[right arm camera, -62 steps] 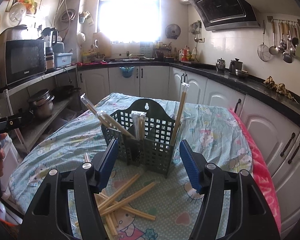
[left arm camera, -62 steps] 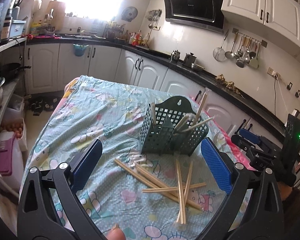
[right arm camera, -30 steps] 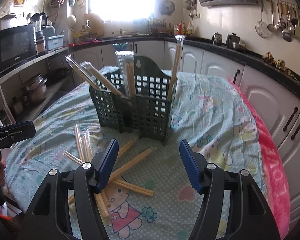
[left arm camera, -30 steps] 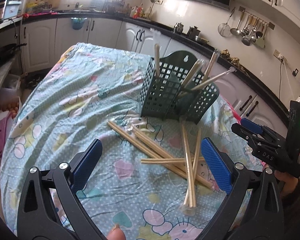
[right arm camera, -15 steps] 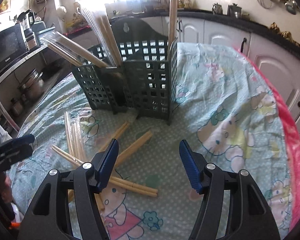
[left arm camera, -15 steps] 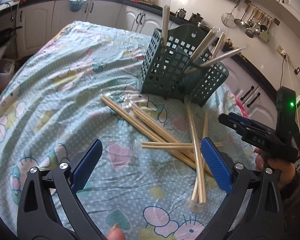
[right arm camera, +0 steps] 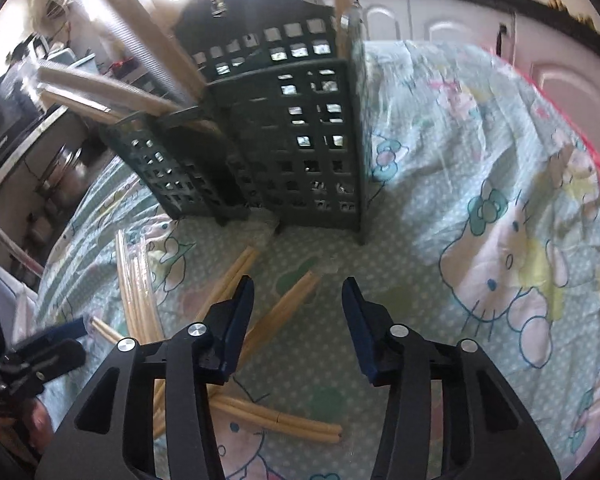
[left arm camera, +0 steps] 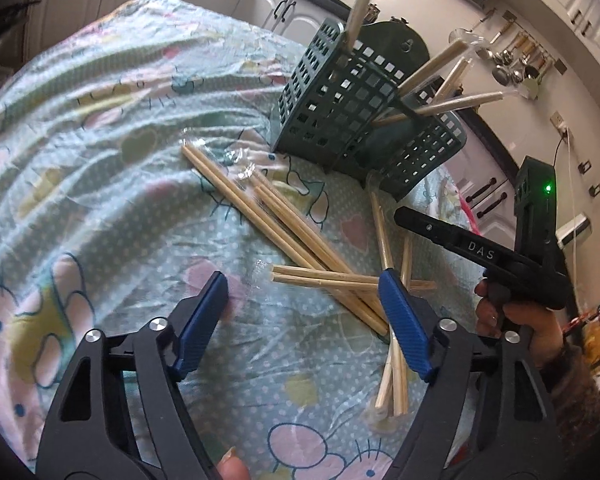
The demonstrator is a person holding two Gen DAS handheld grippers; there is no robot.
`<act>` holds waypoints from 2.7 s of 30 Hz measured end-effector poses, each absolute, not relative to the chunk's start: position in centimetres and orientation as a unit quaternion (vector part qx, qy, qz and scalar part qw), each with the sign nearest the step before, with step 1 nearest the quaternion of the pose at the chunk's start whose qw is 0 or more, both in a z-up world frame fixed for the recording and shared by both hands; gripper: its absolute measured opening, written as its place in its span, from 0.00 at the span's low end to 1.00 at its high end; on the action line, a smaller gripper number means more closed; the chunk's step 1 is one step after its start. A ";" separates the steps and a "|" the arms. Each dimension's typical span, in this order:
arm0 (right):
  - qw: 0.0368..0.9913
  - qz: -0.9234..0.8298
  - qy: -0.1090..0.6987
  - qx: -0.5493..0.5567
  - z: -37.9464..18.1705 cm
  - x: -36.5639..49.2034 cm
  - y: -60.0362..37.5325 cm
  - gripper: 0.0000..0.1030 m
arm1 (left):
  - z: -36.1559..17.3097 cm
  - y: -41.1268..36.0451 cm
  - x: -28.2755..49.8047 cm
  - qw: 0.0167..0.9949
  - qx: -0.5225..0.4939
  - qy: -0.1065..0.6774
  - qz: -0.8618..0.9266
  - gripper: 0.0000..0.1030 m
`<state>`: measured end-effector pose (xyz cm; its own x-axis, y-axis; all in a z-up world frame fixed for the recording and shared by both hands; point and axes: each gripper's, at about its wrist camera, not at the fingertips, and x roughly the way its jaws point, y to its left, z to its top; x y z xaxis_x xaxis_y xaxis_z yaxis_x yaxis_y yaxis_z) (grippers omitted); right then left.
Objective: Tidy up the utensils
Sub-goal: 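Lower both open tools toward the remaining chopsticks on the cloth, then close the left tool on a wooden chopstick while the right tool grasps another chopstick, then lift both held chopsticks upright and carry them above the green caddy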
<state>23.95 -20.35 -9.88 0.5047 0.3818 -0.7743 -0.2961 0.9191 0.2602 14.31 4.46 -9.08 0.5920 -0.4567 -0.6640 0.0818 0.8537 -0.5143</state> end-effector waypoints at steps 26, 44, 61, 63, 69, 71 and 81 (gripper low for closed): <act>0.880 0.193 0.428 0.070 -7.2 22.7 -22.5 0.12 | -6.8 4.7 13.5 0.874 -0.242 0.381 -0.181 0.09; 0.921 0.197 0.336 0.025 0.1 18.9 -23.0 0.07 | -1.2 4.5 11.3 0.911 -0.205 0.312 -0.174 0.04; 0.947 0.209 0.243 -0.016 5.6 15.7 -21.7 0.05 | 3.6 3.5 9.3 0.929 -0.181 0.257 -0.195 0.02; 0.949 0.208 0.234 -0.016 6.0 15.5 -21.8 0.05 | 4.3 3.4 9.2 0.931 -0.178 0.250 -0.199 0.02; 0.955 0.206 0.213 -0.009 7.3 15.0 -22.3 0.05 | 7.0 2.6 9.2 0.936 -0.168 0.228 -0.212 0.02; 0.957 0.205 0.205 -0.007 7.8 14.8 -22.4 0.05 | 8.1 2.3 9.2 0.938 -0.161 0.217 -0.215 0.02; 0.967 0.201 0.158 0.004 11.1 14.2 -23.0 0.05 | 12.7 2.1 10.0 0.944 -0.150 0.181 -0.231 0.02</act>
